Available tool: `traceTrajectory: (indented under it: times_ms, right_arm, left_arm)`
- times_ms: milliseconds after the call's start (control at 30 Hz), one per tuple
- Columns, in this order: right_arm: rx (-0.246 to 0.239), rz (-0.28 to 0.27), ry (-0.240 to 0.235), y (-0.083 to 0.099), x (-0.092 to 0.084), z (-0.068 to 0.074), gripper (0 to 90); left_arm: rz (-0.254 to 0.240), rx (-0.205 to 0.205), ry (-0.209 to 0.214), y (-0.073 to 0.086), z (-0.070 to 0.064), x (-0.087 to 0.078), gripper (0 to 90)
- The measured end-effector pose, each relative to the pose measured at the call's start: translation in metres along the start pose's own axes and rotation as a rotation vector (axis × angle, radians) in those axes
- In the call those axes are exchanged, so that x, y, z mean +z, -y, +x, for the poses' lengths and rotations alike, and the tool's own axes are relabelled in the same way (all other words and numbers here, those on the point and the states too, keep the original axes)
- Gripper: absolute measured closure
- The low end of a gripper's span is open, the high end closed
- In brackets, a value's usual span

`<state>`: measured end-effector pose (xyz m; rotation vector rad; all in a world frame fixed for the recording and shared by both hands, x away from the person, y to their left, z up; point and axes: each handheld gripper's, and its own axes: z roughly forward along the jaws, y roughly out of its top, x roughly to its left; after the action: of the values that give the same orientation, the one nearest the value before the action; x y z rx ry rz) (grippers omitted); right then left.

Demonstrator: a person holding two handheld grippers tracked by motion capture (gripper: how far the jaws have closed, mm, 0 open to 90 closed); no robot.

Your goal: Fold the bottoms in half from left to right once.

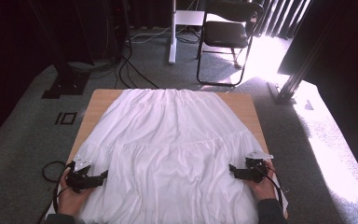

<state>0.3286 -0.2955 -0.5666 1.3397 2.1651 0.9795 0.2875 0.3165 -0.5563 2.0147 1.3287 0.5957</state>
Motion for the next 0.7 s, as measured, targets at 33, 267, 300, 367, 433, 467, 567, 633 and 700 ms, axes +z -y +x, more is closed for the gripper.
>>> traceTrajectory:
  times_ms: [33,267,300,367,433,467,567,633,700]
  right_arm:
    - [0.0,0.0,0.0,0.0,0.0,0.0,13.0]
    - [0.0,-0.001,0.001,0.0,0.0,0.0,13.0]
    - [0.0,0.0,0.0,0.0,0.0,0.0,13.0]
    - [0.0,-0.001,0.001,0.0,0.0,0.0,13.1]
    - [0.0,-0.001,0.001,0.0,0.0,0.0,13.1]
    - [0.0,-0.001,0.001,0.0,0.0,0.0,13.1]
    - [0.0,-0.001,0.001,0.0,0.0,0.0,13.2]
    - [0.0,-0.001,0.002,0.0,0.0,0.0,13.2]
    - [0.0,-0.001,0.002,0.0,0.0,0.0,13.2]
  left_arm:
    - [-0.001,-0.004,-0.005,0.0,0.0,0.0,17.4]
    - [-0.01,-0.059,0.008,0.002,0.008,-0.007,31.0]
    - [-0.017,-0.07,0.012,0.001,0.009,-0.009,31.8]
    - [-0.033,-0.075,0.019,0.001,0.01,-0.014,33.1]
    - [-0.06,-0.079,0.012,-0.001,0.011,-0.02,32.9]
    - [-0.06,-0.086,0.005,-0.001,0.012,-0.023,32.9]
    - [-0.066,-0.09,-0.021,-0.001,0.018,-0.031,32.7]
    - [-0.055,-0.104,-0.043,0.002,0.022,-0.035,26.3]
    - [-0.038,-0.117,-0.076,0.006,0.025,-0.037,22.3]
